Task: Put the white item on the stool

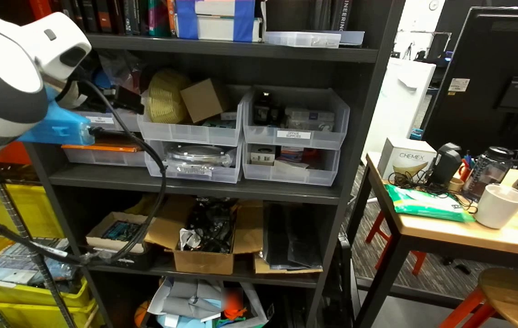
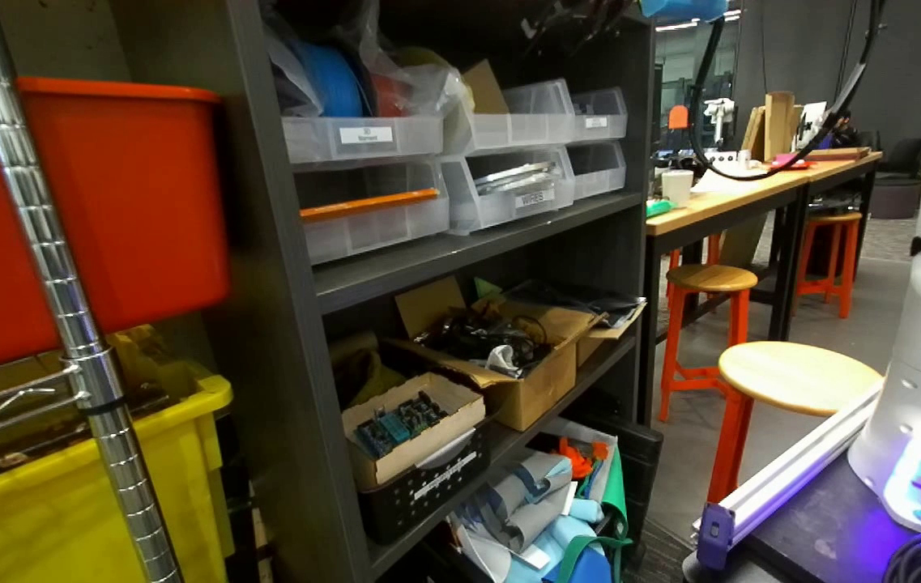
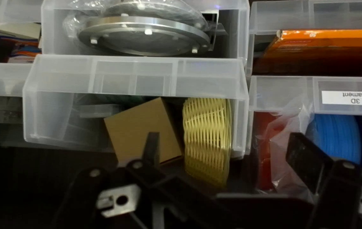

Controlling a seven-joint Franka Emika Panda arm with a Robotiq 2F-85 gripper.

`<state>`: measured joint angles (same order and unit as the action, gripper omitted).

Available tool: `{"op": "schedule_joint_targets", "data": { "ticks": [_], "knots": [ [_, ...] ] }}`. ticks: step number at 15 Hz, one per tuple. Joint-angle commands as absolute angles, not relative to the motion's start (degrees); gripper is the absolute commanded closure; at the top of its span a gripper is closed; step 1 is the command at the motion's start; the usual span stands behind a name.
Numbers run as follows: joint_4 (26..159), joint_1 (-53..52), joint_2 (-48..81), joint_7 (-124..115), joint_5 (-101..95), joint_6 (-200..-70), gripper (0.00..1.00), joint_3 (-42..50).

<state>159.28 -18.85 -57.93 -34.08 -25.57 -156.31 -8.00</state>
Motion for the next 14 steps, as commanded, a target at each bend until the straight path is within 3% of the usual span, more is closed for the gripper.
{"op": "schedule_joint_targets", "data": {
  "ticks": [1,4,14],
  "knots": [
    [159.2,-12.2,-60.5,-28.0,-16.5,-160.1,0.0,-13.6],
    [158.9,-11.2,-62.8,-31.0,-20.0,-159.9,0.0,-9.9],
    [159.1,-0.3,-69.5,-20.0,1.8,-160.4,0.0,-5.7]
  ]
}}
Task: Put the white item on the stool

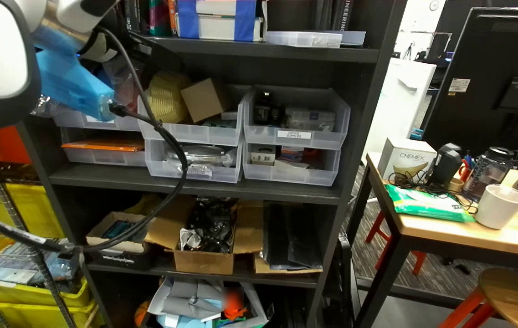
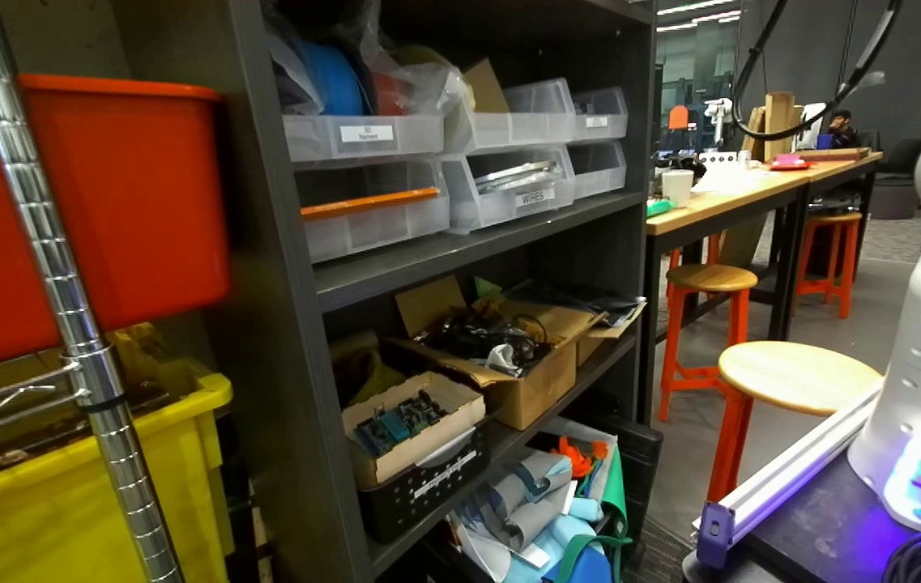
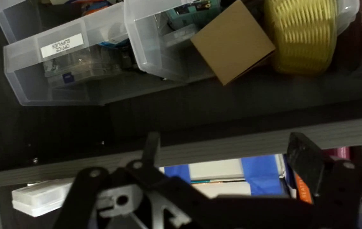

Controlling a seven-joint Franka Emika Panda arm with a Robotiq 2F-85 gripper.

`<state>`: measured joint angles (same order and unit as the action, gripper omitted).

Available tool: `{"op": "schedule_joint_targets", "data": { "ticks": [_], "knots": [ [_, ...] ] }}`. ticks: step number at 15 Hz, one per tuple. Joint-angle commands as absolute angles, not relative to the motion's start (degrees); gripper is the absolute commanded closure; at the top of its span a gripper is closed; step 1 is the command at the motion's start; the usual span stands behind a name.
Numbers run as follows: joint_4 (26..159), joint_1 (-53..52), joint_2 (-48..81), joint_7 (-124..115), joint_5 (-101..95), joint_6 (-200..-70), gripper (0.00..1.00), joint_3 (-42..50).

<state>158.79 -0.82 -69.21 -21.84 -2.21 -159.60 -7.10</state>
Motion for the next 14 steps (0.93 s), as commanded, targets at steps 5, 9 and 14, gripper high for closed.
{"op": "schedule_joint_targets", "data": {
  "ticks": [5,9,14],
  "knots": [
    [158.9,-4.6,-66.0,-18.5,9.9,-164.0,0.0,-0.8],
    [159.0,-3.8,-66.6,-16.8,10.2,-161.9,0.0,-1.5],
    [159.0,-4.5,-66.3,-16.5,10.3,-162.1,0.0,-1.1]
  ]
}}
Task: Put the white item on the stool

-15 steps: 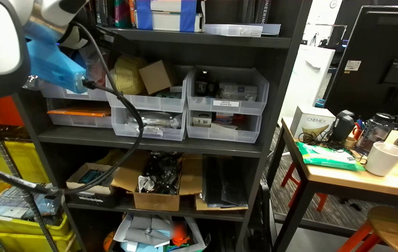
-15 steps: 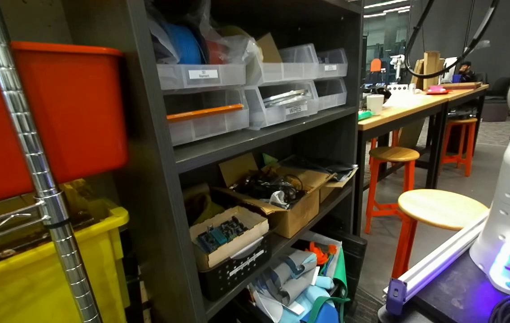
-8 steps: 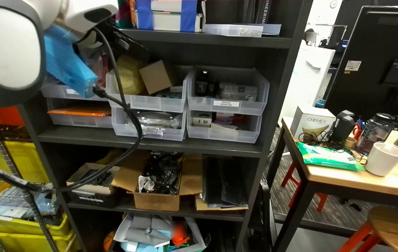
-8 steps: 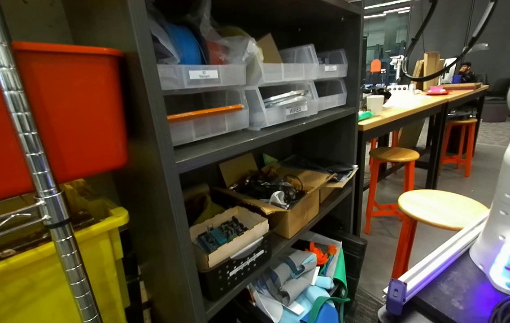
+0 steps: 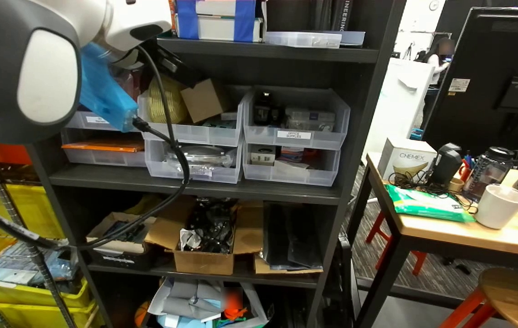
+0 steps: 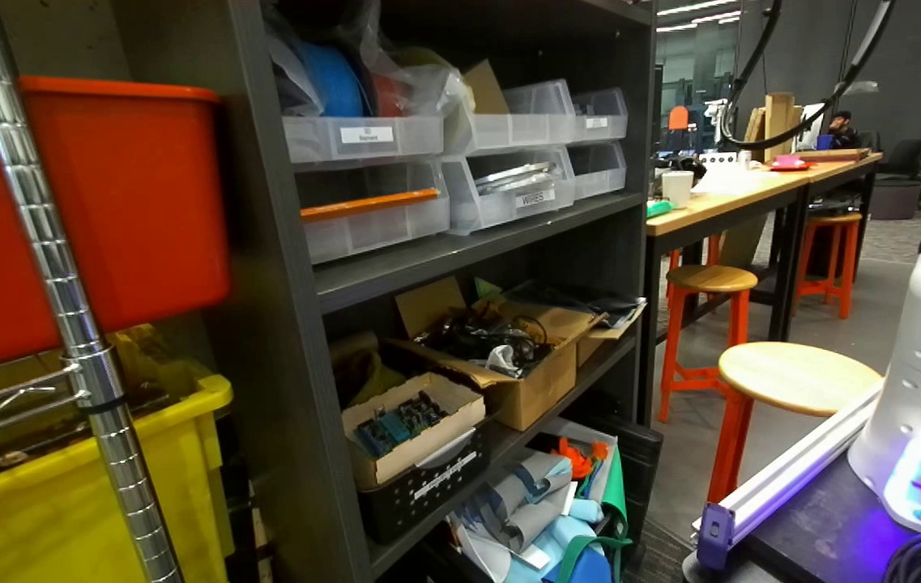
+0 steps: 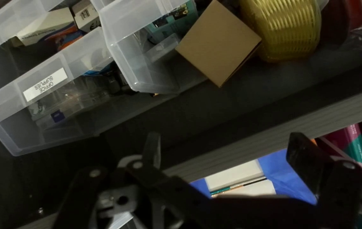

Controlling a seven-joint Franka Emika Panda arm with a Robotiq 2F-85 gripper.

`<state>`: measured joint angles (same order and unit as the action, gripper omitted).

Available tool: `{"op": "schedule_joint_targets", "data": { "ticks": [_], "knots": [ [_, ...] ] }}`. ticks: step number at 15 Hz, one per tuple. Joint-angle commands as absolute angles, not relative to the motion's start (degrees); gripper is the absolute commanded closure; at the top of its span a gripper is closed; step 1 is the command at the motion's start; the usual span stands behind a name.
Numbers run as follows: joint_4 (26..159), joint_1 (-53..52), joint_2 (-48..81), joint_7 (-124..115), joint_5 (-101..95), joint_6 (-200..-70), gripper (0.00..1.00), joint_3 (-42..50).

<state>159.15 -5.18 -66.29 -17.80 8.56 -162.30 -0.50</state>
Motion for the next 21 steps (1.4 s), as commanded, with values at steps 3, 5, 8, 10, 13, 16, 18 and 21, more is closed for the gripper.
{"op": "schedule_joint_targets", "data": {
  "ticks": [3,5,8,10,13,16,18,21],
  "knots": [
    [156.4,-5.2,-64.0,-20.1,13.5,-157.5,0.0,-2.4],
    [156.8,-4.4,-64.2,-24.0,17.5,-162.6,0.0,-3.5],
    [157.4,-3.4,-64.4,-28.5,22.1,-168.5,0.0,-5.2],
    [157.7,-3.1,-63.7,-31.8,25.3,-172.4,0.0,-6.1],
    [157.2,-3.3,-61.0,-36.5,29.9,-177.6,0.0,-6.6],
    [156.1,-3.0,-57.4,-41.5,32.9,-182.5,0.0,-6.1],
    [155.4,-2.1,-55.1,-44.9,34.6,-186.1,0.0,-6.2],
    [154.0,1.3,-52.0,-49.9,36.6,-190.8,0.0,-7.2]
  ]
}}
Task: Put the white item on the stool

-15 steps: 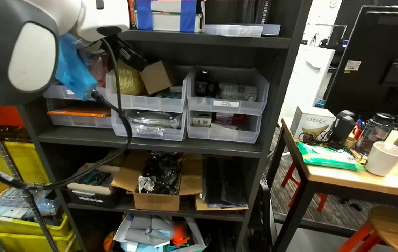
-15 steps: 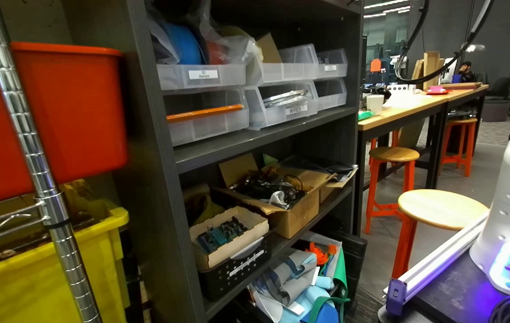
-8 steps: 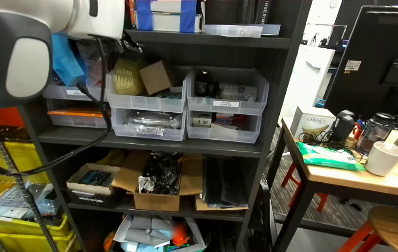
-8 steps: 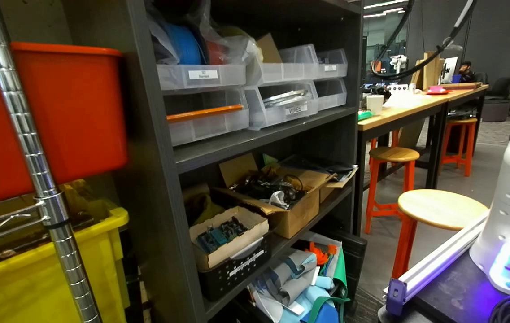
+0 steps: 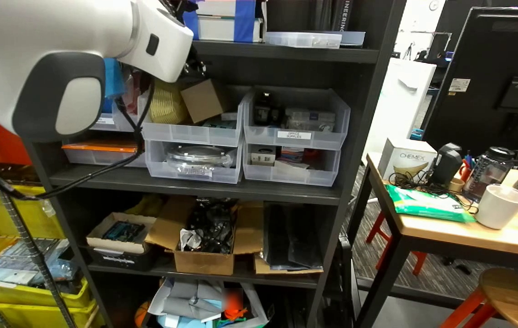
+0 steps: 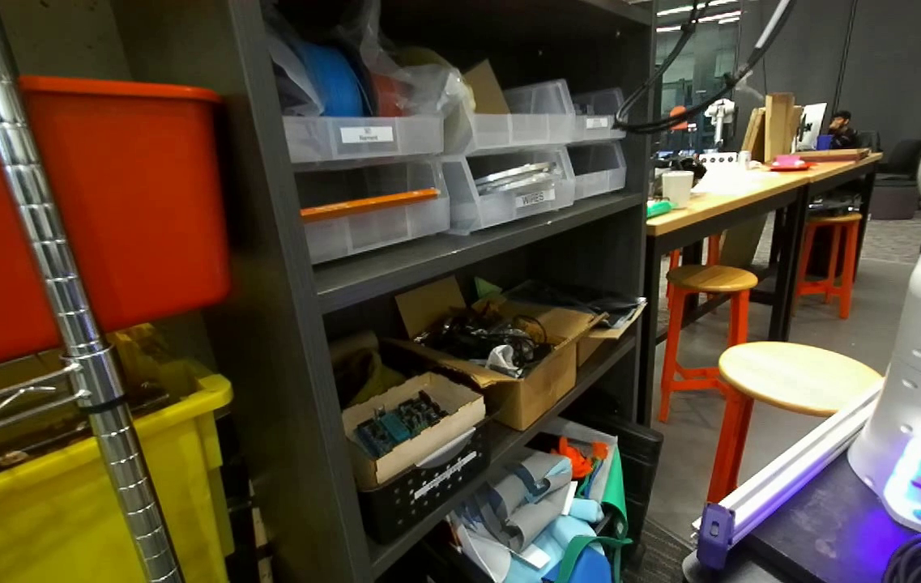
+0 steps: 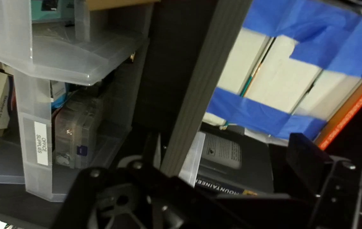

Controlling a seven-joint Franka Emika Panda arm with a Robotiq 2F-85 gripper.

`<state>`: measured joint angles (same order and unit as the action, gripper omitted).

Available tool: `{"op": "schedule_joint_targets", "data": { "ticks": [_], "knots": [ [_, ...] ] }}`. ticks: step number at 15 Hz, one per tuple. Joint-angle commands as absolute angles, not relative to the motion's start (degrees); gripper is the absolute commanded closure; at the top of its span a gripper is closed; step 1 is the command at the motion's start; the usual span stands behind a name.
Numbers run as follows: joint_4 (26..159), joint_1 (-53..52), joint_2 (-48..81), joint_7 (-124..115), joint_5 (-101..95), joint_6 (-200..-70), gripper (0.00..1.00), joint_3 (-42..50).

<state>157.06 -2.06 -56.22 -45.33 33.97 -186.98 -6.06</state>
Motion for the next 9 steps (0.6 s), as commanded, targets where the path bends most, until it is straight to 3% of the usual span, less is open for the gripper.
{"op": "schedule_joint_targets", "data": {
  "ticks": [1,9],
  "knots": [
    [153.3,3.0,-50.9,-51.5,37.4,-192.2,0.0,-7.8],
    [146.8,19.1,-45.1,-60.6,45.5,-197.3,0.0,-17.9]
  ]
}}
